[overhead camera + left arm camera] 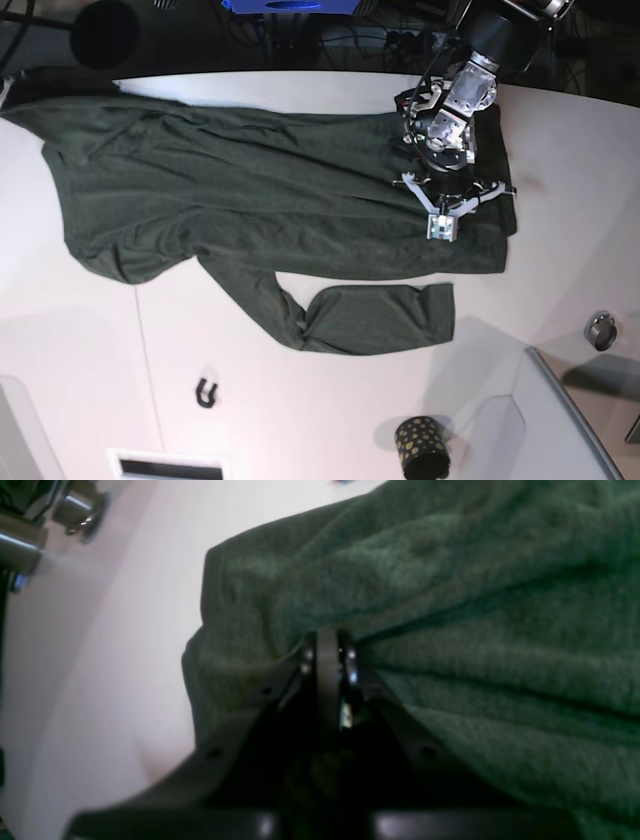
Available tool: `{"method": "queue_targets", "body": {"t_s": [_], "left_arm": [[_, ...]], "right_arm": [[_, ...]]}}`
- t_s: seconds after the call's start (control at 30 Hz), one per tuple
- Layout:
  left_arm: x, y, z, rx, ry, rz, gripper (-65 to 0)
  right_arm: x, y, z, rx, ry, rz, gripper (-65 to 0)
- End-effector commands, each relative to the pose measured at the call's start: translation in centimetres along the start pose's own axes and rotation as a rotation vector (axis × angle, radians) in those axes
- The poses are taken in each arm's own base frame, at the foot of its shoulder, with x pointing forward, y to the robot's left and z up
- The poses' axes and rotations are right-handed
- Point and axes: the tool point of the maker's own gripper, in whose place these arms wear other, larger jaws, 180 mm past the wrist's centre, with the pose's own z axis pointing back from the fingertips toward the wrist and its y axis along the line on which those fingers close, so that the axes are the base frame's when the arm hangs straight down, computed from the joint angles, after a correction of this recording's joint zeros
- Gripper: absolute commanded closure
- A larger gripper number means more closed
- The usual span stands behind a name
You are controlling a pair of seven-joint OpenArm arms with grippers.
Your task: Layout the t-shirt on the table in an organized manner, then fold the t-shirt properly
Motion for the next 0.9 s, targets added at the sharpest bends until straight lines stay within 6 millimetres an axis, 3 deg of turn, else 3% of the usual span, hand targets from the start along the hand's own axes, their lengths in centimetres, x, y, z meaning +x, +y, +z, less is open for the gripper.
{"method": "queue_targets", "body": {"t_s": [0.0,0.2,0.33,0.53,0.63,0.73,0.8,0.87], "left_arm": [[0.1,0.1,-0.2,-0.009,0.032,0.014,0.0],[1.6,-0.6,0.9,-0.038,0.035,0.057,0.0],[2.3,-1.0,1.8,-0.056,0.021,0.078,0.0],[0.8,-1.1,2.6,-0.068,0.075,0.075,0.0],[0.1,-0.5,2.8,-0.063,0.080,0.060,0.0],[-0.1,-0.4,2.8,-0.061,0.083,0.058,0.0],[-0.1,-0.4,2.8,-0.061,0.083,0.058,0.0],[-0.2,-0.4,2.8,-0.062,0.086,0.057,0.0]], "right_arm": [[-0.7,-1.4,0.9,-0.054,0.018,0.000,-0.5],[1.4,1.9,2.6,-0.021,-0.072,0.029,-0.5],[5.6,4.4,3.3,0.020,-0.172,0.106,-0.5],[11.8,8.6,5.4,0.070,-0.314,0.260,-0.5],[15.1,11.3,6.9,0.095,-0.396,0.358,-0.5],[18.6,15.4,8.5,0.159,-0.494,0.446,-0.9],[19.9,17.4,7.9,0.199,-0.489,0.489,-5.0],[20.5,18.9,6.9,0.230,-0.457,0.522,-16.8]]}}
